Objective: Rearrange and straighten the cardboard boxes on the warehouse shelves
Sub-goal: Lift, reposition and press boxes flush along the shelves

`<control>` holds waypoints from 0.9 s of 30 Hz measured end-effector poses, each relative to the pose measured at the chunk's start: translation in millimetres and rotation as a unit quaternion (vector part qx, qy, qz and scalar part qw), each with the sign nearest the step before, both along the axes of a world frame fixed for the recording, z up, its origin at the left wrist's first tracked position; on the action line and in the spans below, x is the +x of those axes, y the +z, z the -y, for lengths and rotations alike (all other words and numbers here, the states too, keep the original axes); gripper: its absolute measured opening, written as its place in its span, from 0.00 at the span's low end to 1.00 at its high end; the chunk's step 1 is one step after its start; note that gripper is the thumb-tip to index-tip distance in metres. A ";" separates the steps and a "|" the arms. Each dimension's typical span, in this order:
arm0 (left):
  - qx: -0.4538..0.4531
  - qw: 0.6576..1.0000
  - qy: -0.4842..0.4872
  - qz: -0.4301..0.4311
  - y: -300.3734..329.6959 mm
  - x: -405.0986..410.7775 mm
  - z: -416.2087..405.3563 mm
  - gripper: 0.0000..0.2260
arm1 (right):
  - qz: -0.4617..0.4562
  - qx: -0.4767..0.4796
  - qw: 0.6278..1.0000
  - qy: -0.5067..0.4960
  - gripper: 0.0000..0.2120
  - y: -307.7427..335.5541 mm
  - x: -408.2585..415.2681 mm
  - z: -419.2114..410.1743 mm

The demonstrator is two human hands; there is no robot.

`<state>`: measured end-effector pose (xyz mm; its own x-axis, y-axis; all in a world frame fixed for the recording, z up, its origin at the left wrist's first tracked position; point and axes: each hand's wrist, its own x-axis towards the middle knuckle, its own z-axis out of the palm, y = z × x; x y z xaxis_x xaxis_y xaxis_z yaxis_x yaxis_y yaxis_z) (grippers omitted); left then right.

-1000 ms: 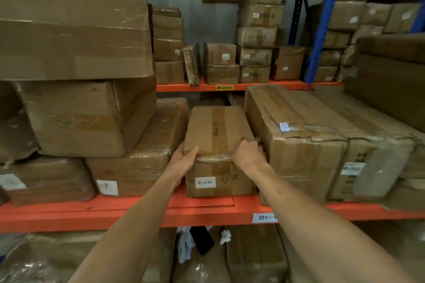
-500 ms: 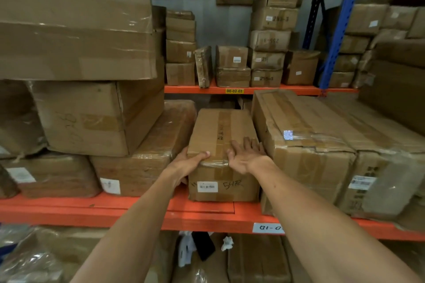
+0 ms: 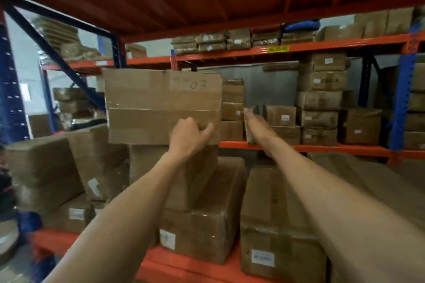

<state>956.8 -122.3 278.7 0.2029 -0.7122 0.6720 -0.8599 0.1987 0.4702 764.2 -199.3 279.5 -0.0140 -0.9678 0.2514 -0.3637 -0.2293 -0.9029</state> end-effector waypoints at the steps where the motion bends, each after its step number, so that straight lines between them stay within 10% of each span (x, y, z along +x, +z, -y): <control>1: -0.089 0.996 0.009 0.012 13.5 9.1 -9.3 0.21 | 0.027 -0.004 0.999 0.020 0.51 8.8 14.1 -0.7; 7: -0.347 0.923 0.165 -0.024 90.3 82.4 -29.6 0.29 | 0.157 -0.006 0.977 0.141 0.41 37.1 76.2 -4.4; 10: -0.236 0.930 0.212 -0.186 111.9 126.2 -24.8 0.45 | 0.200 -0.015 0.960 0.194 0.39 54.6 86.9 -6.0; 15: 0.001 0.906 0.001 -0.422 91.9 172.9 -25.9 0.59 | 0.181 -0.063 0.963 0.189 0.41 73.1 103.6 -6.0; 18: 0.033 0.892 -0.074 -0.446 75.6 185.9 -27.7 0.57 | 0.212 -0.048 0.953 0.212 0.28 60.8 106.7 -4.2; 23: 0.041 0.841 -0.160 -0.515 58.3 188.9 -32.4 0.49 | 0.325 0.050 0.915 0.234 0.51 55.9 96.8 11.5; 27: 0.053 0.787 -0.172 -0.590 66.3 197.9 -25.2 0.51 | 0.328 0.108 0.923 0.169 0.43 46.7 97.2 13.6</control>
<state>1154.6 -97.2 345.0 0.4240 -0.9008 0.0935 0.2849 0.2307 0.9304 861.4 -212.9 326.3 0.2172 -0.9713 0.0969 0.3375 -0.0184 -0.9411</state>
